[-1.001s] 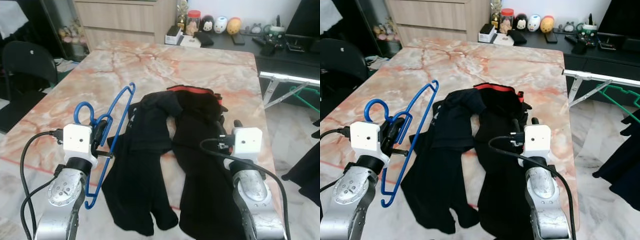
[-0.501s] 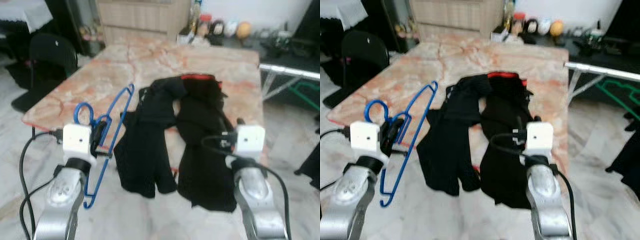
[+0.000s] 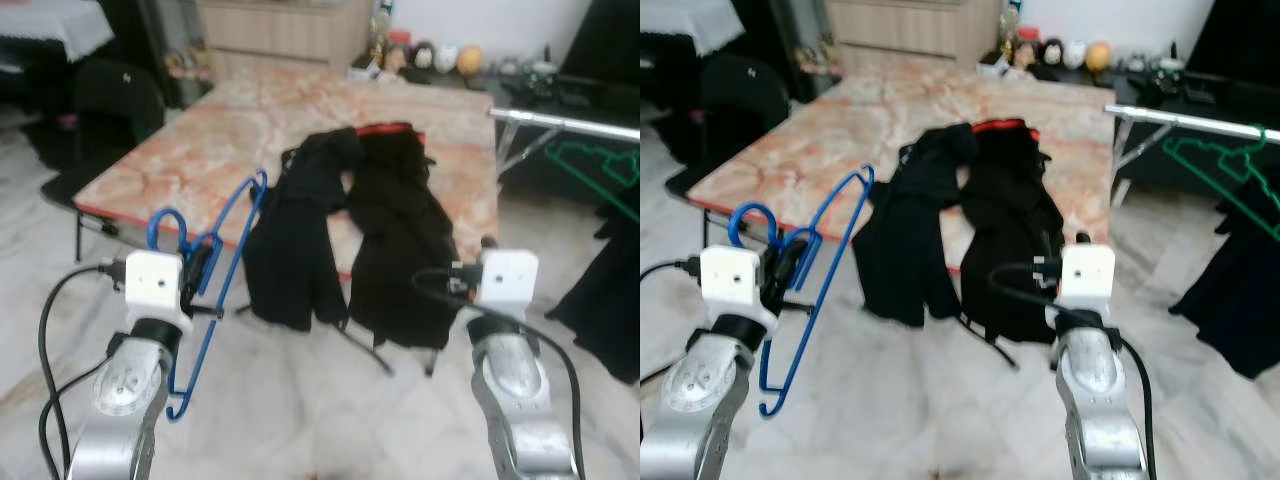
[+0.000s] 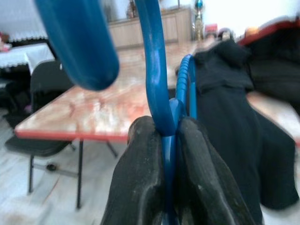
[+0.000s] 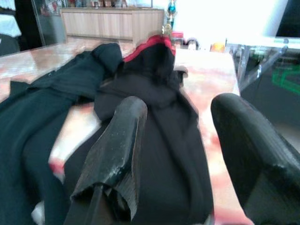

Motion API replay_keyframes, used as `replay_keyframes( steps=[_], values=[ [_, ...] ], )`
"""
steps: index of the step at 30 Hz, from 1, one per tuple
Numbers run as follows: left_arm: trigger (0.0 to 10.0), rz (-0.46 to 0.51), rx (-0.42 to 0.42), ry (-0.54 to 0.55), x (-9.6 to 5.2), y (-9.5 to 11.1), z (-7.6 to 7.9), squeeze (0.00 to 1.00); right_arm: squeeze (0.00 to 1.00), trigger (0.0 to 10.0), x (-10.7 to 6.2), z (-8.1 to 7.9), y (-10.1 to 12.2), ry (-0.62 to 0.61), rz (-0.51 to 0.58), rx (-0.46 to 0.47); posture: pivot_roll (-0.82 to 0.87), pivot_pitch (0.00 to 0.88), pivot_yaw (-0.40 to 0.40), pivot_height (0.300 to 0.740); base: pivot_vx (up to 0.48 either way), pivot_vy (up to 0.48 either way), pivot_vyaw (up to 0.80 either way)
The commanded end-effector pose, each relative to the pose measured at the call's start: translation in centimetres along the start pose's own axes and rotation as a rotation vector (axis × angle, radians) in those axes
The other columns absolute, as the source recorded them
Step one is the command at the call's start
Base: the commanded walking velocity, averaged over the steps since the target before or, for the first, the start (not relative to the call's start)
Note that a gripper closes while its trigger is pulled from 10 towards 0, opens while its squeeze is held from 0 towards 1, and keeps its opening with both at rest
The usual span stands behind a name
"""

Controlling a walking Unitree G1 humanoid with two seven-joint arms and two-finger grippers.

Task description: Hang hanger

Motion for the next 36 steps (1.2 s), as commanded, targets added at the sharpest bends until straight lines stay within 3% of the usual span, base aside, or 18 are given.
replay_keyframes(
  steps=[1, 9, 15, 30, 36],
  values=[
    [10.0, 0.009, 0.016, 0.001, 0.0, 0.0, -0.1, 0.0, 0.0, 10.0, -0.1, 0.8, -0.5, -0.033, -0.015, 0.008, 0.04, 0.04, 0.019, 0.74, -0.304, 0.0, 0.0],
    [10.0, -0.009, 0.013, 0.0, -0.2, -0.7, -0.1, 0.0, 0.0, 10.0, -0.4, 2.4, -2.2, -0.112, -0.07, 0.065, 0.04, 0.033, 0.015, 0.74, -0.297, 0.0, 0.0],
    [10.0, -0.043, 0.021, -0.003, -0.3, -1.7, 0.1, 0.0, 0.0, 10.0, -0.7, 3.3, -3.7, -0.148, -0.118, 0.075, 0.04, 0.035, 0.015, 0.74, -0.081, 0.0, -0.67],
    [10.0, -0.042, 0.021, -0.042, -0.1, -1.9, 0.7, 0.0, 0.0, 10.0, -0.4, 3.2, -3.8, -0.143, -0.115, 0.076, 0.05, 0.051, 0.019, 0.74, 0.0, 0.0, -0.79],
    [10.0, -0.042, 0.041, -0.142, 0.2, -2.0, 1.9, 0.0, 0.0, 10.0, 0.0, 2.6, -3.5, -0.081, -0.101, 0.051, 0.05, 0.054, 0.021, 0.74, 0.0, 0.0, -0.26]
  ],
)
Point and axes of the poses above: a point about 5 cm out from each wrist's last joint towards the gripper, its own x axis pointing out of the wrist towards the gripper, its own y axis along the axis of the wrist's last joint, z = x × y, the point moved 2 cm from there along x, pointing out of the wrist towards the gripper, and after that the axes turned 13 degrees about x, right-handed, at the moved point
